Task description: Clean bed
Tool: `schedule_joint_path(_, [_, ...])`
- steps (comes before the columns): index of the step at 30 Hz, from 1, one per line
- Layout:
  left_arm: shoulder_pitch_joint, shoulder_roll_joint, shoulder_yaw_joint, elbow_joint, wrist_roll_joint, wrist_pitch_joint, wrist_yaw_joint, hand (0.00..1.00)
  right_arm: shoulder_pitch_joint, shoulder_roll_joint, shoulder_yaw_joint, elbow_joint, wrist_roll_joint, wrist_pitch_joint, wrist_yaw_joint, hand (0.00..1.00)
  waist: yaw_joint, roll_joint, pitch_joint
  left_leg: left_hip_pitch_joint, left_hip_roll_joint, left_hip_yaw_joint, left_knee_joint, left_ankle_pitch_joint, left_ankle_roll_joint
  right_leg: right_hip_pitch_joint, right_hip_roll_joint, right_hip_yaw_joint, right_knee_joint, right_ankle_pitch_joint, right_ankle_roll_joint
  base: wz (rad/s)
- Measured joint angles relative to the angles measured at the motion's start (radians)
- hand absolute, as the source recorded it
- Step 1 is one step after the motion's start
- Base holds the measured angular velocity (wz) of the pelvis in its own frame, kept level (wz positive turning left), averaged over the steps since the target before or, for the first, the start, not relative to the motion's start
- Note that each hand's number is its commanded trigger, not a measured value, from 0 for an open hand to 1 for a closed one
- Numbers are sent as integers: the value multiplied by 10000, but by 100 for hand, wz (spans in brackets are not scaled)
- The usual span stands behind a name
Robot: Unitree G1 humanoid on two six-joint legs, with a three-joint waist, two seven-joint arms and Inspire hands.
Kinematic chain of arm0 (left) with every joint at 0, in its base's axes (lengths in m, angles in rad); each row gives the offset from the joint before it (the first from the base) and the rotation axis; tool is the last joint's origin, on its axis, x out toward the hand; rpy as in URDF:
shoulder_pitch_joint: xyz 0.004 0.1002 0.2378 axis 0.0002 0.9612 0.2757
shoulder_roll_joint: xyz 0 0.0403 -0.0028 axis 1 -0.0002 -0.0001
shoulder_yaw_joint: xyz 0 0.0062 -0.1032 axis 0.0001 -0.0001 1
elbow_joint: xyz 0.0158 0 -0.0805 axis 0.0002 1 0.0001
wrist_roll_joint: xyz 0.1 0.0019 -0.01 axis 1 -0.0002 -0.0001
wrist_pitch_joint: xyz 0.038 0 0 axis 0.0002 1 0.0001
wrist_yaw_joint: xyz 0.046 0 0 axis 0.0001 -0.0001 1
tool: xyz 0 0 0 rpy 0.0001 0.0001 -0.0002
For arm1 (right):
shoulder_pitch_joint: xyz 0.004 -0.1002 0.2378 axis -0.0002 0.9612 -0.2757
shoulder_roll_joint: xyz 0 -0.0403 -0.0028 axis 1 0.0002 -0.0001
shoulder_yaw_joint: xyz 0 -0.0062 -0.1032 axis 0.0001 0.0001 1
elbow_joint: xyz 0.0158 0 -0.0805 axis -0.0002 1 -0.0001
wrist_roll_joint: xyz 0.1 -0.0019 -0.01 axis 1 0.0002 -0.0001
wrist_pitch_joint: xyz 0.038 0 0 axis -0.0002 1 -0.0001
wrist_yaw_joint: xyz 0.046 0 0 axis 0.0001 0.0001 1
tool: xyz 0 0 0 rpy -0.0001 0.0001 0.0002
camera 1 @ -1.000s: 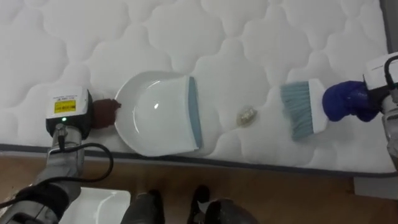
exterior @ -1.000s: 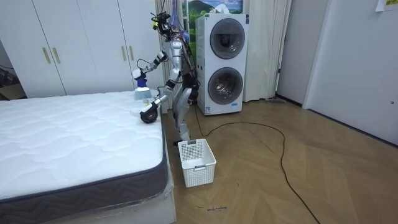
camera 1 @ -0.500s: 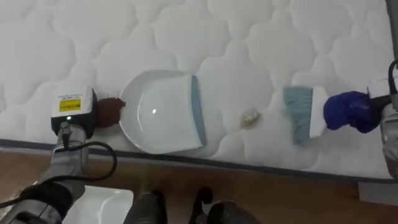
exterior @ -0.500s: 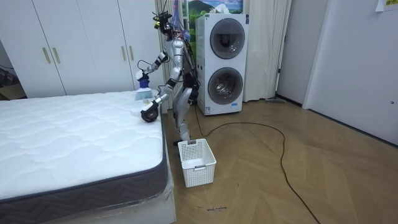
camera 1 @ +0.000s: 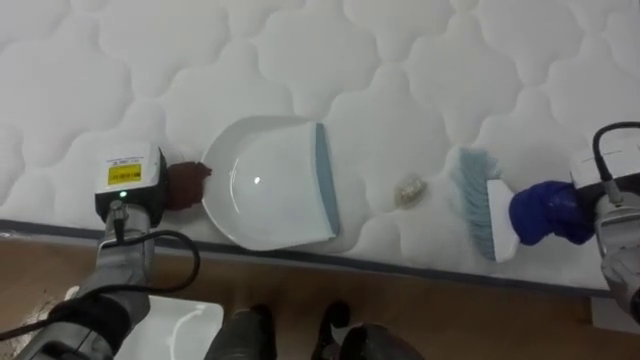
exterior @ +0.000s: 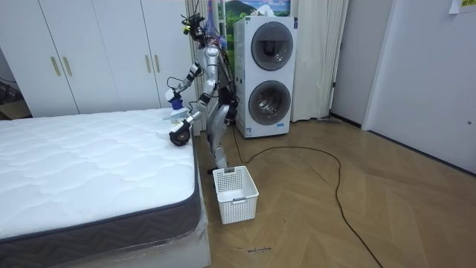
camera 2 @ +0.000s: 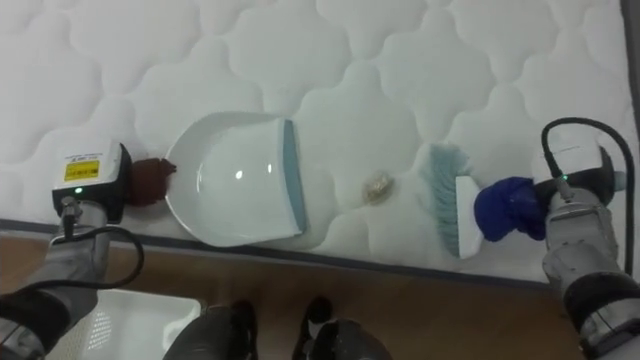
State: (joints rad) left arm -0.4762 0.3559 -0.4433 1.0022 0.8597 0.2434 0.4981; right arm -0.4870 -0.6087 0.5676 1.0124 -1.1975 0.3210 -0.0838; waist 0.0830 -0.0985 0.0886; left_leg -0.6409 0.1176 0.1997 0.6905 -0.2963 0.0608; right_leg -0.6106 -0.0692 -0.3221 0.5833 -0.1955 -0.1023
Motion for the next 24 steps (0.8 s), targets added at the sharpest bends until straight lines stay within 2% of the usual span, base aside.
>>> schedule_joint_path(2, [14,-86,-9,0,43,93,-3,100,86,239,-12,-4,-116,72,-6,100,-24,32,-8,47,-14,-1,-35,0,0,40,3,15,-23,1,3,0])
schedule_joint_path(6, [14,-151,-103,0,41,160,-20,100,106,325,-12,-54,-116,75,-37,100,-75,71,-13,70,-34,9,-37,0,0,36,-10,50,27,-4,10,0])
schedule_joint_path(9, [32,-166,-340,5,17,227,-79,100,92,443,-12,-56,-116,121,-122,100,-244,203,-16,74,-63,-75,-20,0,0,94,-22,-8,22,-10,17,7])
schedule_joint_path(13, [41,-306,-416,3,66,396,-262,100,81,939,-98,-65,-202,380,-150,100,-278,244,-24,182,-70,-8,-124,4,-8,104,-14,48,11,1,2,-3])
schedule_joint_path(19, [83,-418,-402,-2,371,605,-609,100,-14,1679,-425,-122,-283,383,-434,100,-273,313,-13,423,-116,204,-365,48,-71,106,-22,274,35,12,-17,-8])
schedule_joint_path(24, [87,-574,-401,-7,382,776,-716,100,-13,1953,-505,-391,-290,380,-589,100,-421,316,-12,500,-273,194,-671,210,-122,91,-100,265,5,0,-45,6])
